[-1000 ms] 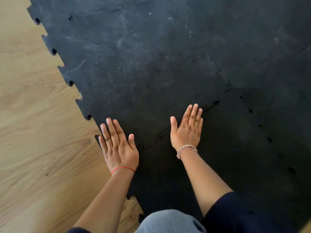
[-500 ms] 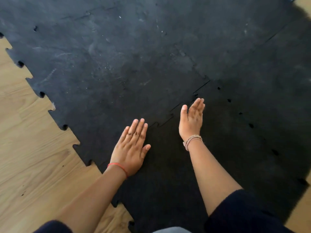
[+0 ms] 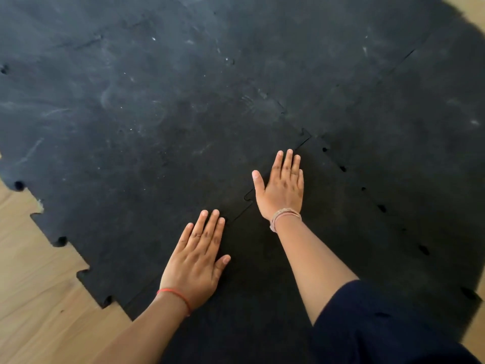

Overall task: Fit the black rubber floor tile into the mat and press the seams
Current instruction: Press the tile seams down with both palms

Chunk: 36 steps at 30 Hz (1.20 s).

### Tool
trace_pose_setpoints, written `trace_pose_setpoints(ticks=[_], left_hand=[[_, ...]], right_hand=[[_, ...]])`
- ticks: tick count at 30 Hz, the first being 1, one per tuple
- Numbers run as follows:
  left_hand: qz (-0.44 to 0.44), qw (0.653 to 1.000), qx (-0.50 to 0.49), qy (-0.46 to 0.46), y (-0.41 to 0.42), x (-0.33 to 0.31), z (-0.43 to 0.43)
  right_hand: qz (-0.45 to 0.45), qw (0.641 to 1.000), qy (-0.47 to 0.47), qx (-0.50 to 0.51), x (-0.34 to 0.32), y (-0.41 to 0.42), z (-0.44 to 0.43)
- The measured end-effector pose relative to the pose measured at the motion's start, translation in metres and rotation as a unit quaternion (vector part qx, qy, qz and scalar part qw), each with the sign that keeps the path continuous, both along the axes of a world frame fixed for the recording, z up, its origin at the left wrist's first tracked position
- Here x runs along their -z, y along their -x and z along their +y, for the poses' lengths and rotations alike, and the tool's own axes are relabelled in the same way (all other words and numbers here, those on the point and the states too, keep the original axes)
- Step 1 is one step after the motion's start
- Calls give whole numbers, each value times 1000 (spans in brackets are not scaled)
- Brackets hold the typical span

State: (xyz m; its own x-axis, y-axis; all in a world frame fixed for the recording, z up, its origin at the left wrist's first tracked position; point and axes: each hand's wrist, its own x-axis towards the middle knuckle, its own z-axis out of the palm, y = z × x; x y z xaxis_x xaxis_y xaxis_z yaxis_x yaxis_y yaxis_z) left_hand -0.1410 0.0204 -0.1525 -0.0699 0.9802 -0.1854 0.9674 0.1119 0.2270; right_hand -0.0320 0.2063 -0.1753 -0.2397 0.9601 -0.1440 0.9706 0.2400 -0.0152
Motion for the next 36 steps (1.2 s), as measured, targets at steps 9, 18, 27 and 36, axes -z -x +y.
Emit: trace_pose_setpoints(ticks=[9,18,27,36], left_hand=[[-28,996,70,-56,-35,14,70],[-8,992,121,-30,-54,17,102],[3,993,119,13,-57,5,104],[-15,991,134,-20,-52,12,132]], right_hand=[[139,990,-2,26,-11,-59,7],[6,991,-23,-128,-5,-86,24],[22,992,0,-127,-7,-86,28],[58,991,-38,-115,-3,-85,25]])
